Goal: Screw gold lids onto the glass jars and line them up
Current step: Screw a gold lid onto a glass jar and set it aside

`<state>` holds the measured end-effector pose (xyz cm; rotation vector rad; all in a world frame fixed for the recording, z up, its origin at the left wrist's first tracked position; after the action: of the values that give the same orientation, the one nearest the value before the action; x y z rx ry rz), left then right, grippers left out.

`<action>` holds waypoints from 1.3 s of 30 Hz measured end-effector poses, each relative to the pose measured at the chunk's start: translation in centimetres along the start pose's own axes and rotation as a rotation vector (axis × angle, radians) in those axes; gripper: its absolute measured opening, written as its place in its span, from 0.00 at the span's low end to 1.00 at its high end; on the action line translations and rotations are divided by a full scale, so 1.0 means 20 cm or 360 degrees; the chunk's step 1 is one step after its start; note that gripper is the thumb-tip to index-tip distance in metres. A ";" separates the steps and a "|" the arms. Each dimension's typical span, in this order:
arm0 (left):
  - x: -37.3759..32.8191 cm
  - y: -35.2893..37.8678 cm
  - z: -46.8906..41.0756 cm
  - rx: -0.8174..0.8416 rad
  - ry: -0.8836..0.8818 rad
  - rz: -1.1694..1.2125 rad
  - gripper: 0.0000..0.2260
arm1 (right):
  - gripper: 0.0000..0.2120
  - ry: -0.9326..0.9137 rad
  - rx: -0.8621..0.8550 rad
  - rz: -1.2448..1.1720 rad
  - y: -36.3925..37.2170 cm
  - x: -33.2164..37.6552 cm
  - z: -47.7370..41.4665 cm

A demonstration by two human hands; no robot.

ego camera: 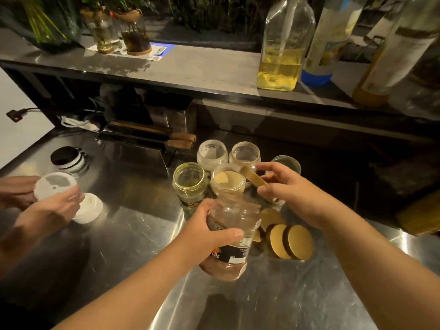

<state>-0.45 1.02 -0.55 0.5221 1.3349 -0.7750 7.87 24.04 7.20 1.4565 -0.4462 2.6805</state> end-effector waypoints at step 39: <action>-0.42 0.07 0.09 0.0272 0.0371 -0.0431 0.45 | 0.46 0.0091 0.0182 0.1121 0.01 0.38 0.28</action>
<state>1.26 2.26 7.82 0.5872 1.5847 -1.0829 8.24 21.63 16.43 1.4469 -0.9736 3.3078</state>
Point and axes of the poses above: each hand's wrist, its own z-axis away from the middle knuckle, its own y-axis out of the palm, x = y × z, the point moved 3 cm from there along -z, towards the middle knuckle, and after that the axes turned 12 degrees about y, right-handed, at the moved point
